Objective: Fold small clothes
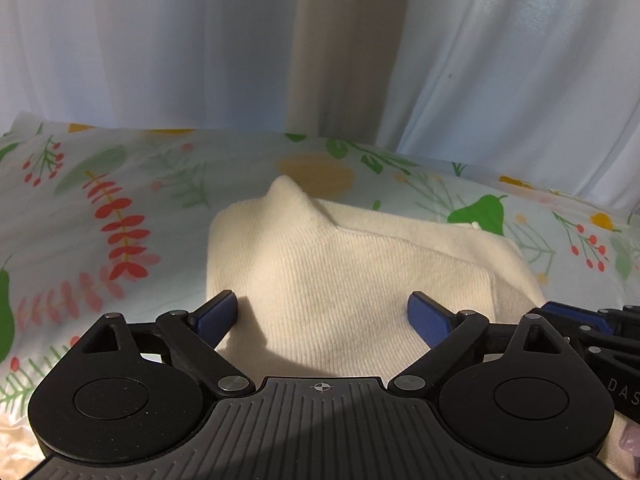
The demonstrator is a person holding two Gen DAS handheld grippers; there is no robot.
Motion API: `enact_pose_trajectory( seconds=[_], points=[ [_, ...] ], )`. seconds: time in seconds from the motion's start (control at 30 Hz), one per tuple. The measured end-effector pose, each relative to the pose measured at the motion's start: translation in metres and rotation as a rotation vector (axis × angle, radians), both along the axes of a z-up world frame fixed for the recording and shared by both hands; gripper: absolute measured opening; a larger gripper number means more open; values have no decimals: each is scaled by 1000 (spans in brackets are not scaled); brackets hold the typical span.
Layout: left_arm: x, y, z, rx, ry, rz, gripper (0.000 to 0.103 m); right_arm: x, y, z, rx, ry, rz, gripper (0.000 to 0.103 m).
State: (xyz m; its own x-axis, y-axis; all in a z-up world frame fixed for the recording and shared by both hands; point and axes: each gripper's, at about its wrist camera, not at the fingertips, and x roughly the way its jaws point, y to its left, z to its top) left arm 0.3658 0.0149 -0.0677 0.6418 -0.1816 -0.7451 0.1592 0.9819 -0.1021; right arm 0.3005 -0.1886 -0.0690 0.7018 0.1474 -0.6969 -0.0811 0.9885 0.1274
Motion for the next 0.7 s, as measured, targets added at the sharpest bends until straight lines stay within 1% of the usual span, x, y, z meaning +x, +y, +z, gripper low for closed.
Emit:
enact_pose_trajectory(
  seconds=[0.07, 0.1, 0.17, 0.23, 0.27, 0.3, 0.33, 0.37, 0.4, 0.47, 0.5, 0.53, 0.57, 0.6, 0.67, 0.7],
  points=[
    [-6, 8, 7, -37, -3, -15, 95, -11, -6, 6, 46, 1, -1, 12],
    [-7, 10, 9, -51, -2, -17, 95, -15, -7, 9, 71, -8, 9, 14],
    [-2, 9, 7, -52, 9, -9, 95, -14, -2, 13, 70, -21, 38, 14],
    [8, 4, 0, -38, 35, 7, 95, -7, 9, 14, 32, -15, 67, 14],
    [11, 1, -2, -22, 23, 2, 97, -1, 16, 10, 8, 0, 92, 14],
    [12, -4, -4, 11, 5, -3, 98, 4, 20, 5, -18, 15, 109, 14],
    [12, -7, -6, 36, -8, -8, 99, 8, 24, -2, -56, 11, 119, 14],
    [12, -7, -6, 38, -12, -9, 99, 8, 25, -7, -94, -40, 129, 14],
    [11, -5, -5, 32, -7, -5, 99, 8, 26, -9, -126, -64, 124, 13],
    [3, 5, -1, 28, 2, -3, 98, 6, 26, -5, -177, -51, 55, 13],
    [-6, 12, 3, 24, 3, -6, 98, 1, 22, -1, -192, -40, 5, 20],
    [-15, 18, 7, 8, 1, -11, 97, -8, 16, 4, -174, -38, -25, 21],
    [-30, 29, 11, -31, -2, -17, 97, -21, 6, 10, -128, -42, -46, 21],
    [-43, 38, 15, -71, 3, -18, 97, -41, -7, 17, -56, -47, -59, 24],
    [-75, 59, 20, -162, 29, -9, 97, -77, -22, 26, 49, -61, -59, 29],
    [-92, 68, 21, -193, 46, 6, 97, -104, -29, 29, 101, -77, -51, 37]
  ],
)
